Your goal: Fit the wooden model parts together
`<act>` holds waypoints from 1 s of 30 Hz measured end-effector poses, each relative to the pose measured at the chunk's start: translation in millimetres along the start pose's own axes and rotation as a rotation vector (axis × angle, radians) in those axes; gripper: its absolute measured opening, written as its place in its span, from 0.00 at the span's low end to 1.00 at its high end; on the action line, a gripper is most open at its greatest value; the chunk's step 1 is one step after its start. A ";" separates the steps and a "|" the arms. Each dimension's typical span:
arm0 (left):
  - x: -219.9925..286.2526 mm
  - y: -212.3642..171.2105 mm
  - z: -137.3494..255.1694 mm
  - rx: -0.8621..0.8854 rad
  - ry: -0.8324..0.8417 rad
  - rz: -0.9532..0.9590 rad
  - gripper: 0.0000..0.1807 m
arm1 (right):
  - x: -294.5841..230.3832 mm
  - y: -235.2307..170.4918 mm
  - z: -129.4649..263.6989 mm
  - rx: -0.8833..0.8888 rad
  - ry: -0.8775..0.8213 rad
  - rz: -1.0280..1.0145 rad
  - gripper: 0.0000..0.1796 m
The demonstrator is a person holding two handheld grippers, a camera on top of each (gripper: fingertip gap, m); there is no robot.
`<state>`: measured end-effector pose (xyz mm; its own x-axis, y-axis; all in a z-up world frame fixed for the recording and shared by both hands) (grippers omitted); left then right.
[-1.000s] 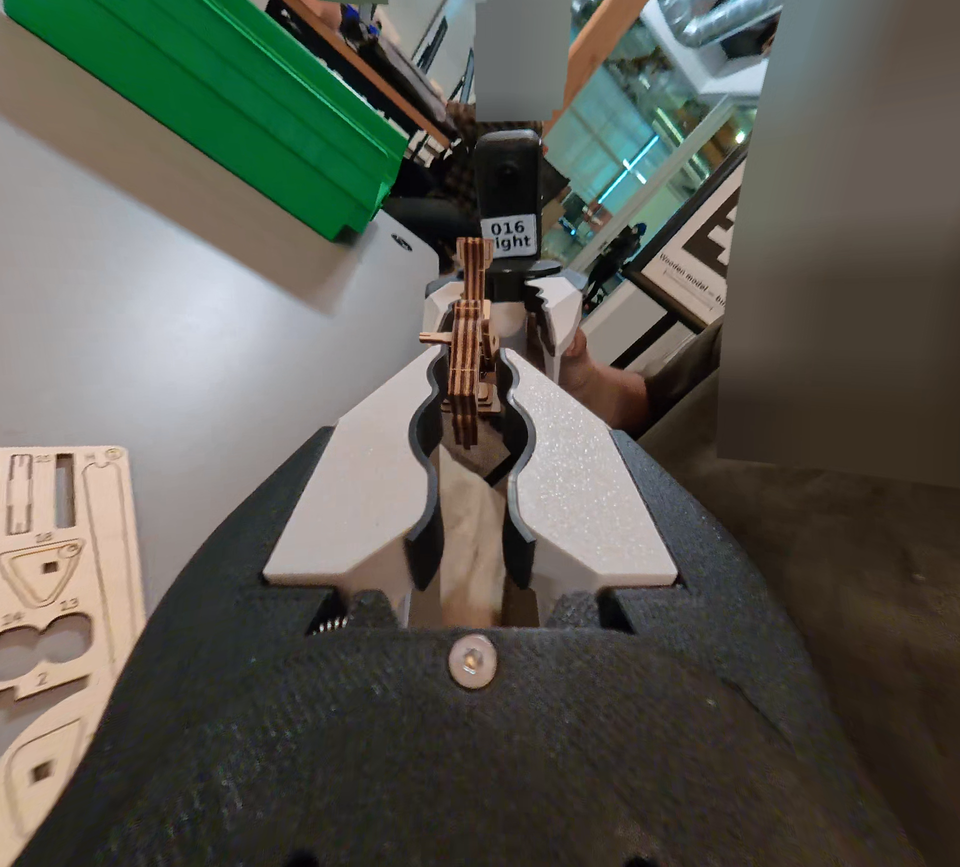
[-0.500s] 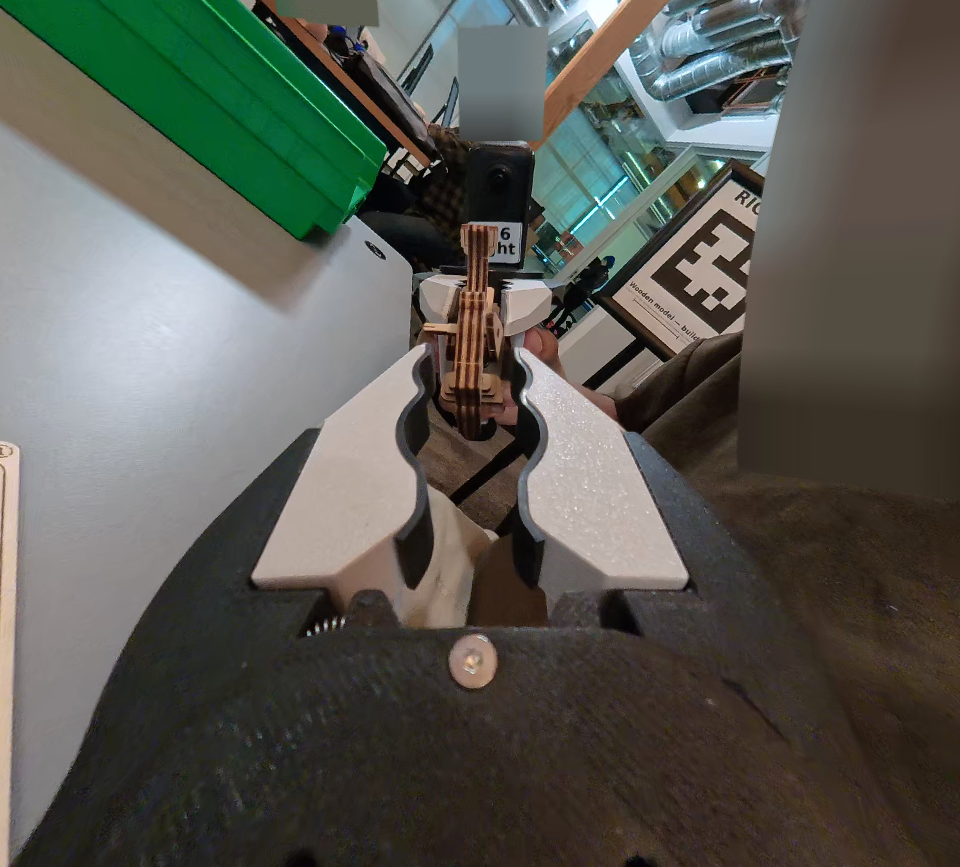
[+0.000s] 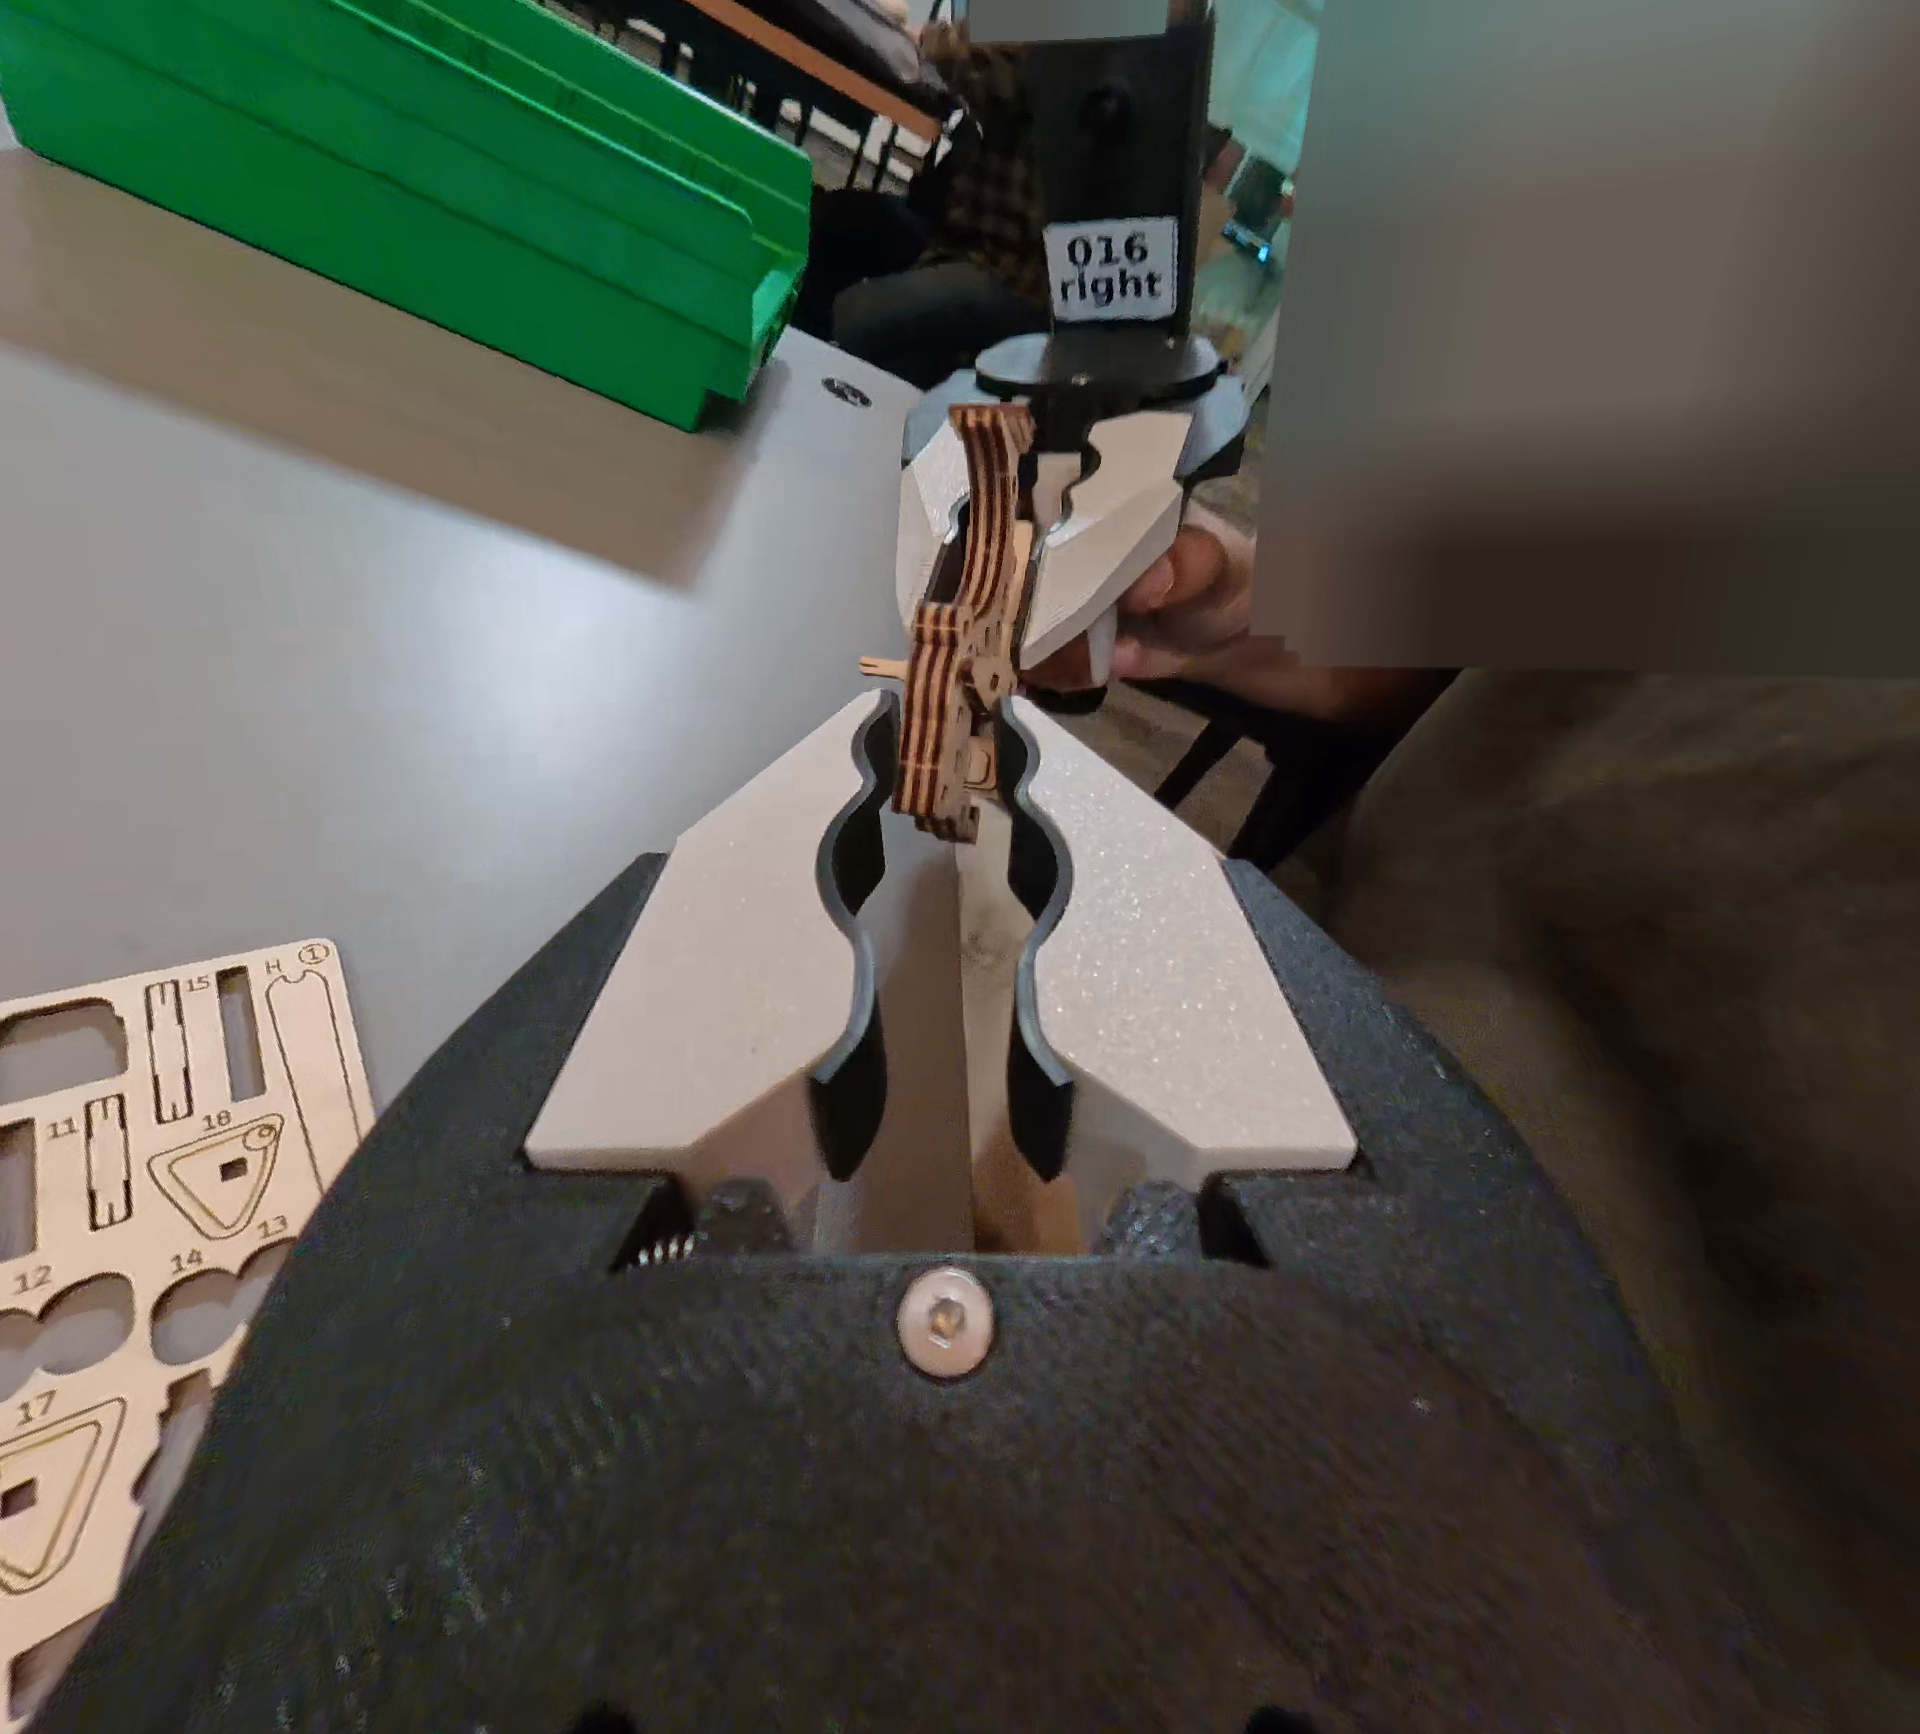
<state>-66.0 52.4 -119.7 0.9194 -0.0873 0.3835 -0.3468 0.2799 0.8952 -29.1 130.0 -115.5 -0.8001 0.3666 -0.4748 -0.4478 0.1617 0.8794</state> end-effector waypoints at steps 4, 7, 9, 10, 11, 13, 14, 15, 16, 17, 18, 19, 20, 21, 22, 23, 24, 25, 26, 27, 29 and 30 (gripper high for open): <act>1.5 -3.0 -1.0 -0.029 -0.002 -0.041 0.08 | -3.0 -0.2 -1.0 -0.030 -0.008 0.039 0.08; 2.5 -4.3 -2.1 -0.028 -0.010 -0.035 0.07 | -3.1 1.1 -0.6 -0.013 -0.004 0.033 0.07; 3.0 -4.7 -2.7 -0.024 -0.008 -0.038 0.07 | -3.0 1.9 -0.1 -0.005 -0.003 0.031 0.07; 3.2 -4.3 -2.7 -0.019 -0.005 -0.043 0.07 | -3.2 2.4 0.1 -0.001 -0.003 0.032 0.07; 3.4 -3.8 -2.5 -0.013 -0.001 -0.050 0.07 | -3.5 2.8 0.1 0.001 -0.003 0.035 0.07; 3.2 -2.6 -1.7 0.000 0.010 -0.066 0.07 | -3.9 3.0 -0.2 0.001 -0.004 0.040 0.08; 3.1 -2.1 -1.4 0.006 0.016 -0.074 0.07 | -4.0 3.0 -0.5 0.001 -0.005 0.042 0.08; 3.1 -1.5 -1.0 0.012 0.021 -0.081 0.07 | -4.0 2.9 -0.7 0.000 -0.007 0.044 0.08; 3.2 -0.9 -0.8 0.019 0.026 -0.087 0.07 | -3.8 2.9 -0.9 -0.002 -0.011 0.047 0.09; 3.3 -0.5 -0.6 0.024 0.031 -0.094 0.07 | -3.7 2.9 -1.0 -0.004 -0.015 0.051 0.09; 3.6 -0.8 -0.9 0.024 0.034 -0.101 0.07 | -3.8 3.1 -1.0 -0.004 -0.019 0.054 0.08; 3.8 -2.0 -1.6 0.016 0.035 -0.110 0.07 | -3.9 3.4 -0.8 -0.005 -0.023 0.059 0.07; 4.3 -3.5 -2.5 0.007 0.034 -0.117 0.07 | -4.0 3.6 -0.6 -0.007 -0.027 0.064 0.07; 4.8 -4.8 -3.2 0.000 0.032 -0.121 0.07 | -4.1 3.7 -0.7 -0.010 -0.030 0.068 0.07; 5.4 -5.6 -3.7 -0.002 0.031 -0.124 0.07 | -4.2 3.5 -0.9 -0.013 -0.033 0.071 0.07; 5.7 -5.6 -3.9 0.000 0.033 -0.127 0.08 | -4.3 3.0 -1.1 -0.018 -0.034 0.073 0.07; 5.6 -5.4 -4.1 0.001 0.037 -0.130 0.09 | -4.4 2.7 -1.4 -0.022 -0.033 0.072 0.07; 5.5 -5.3 -4.1 0.001 0.043 -0.138 0.10 | -4.5 2.3 -1.7 -0.024 -0.032 0.070 0.07; 5.6 -5.2 -4.1 -0.001 0.047 -0.147 0.09 | -4.3 2.0 -1.8 -0.025 -0.032 0.067 0.07; 5.7 -5.1 -3.9 -0.001 0.051 -0.158 0.08 | -3.9 1.4 -1.9 -0.030 -0.034 0.066 0.07; 5.9 -4.6 -3.4 0.000 0.064 -0.181 0.08 | -3.6 0.8 -2.2 -0.038 -0.038 0.068 0.07; 6.0 -4.3 -3.2 0.001 0.069 -0.193 0.08 | -3.7 0.7 -2.3 -0.041 -0.040 0.070 0.07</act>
<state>-58.4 53.7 -122.0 0.9794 -0.0731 0.1884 -0.1633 0.2629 0.9509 -27.4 126.7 -113.2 -0.8139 0.4117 -0.4100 -0.4081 0.0973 0.9078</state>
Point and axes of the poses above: each gripper's, where its closed fingertips meet, z back along the fingers, y out of its top, x = y × z across the jaws, the point moved 4 cm from there along z, back along the fingers, and after that the axes turned 13 degrees about y, right-handed, at the moved point
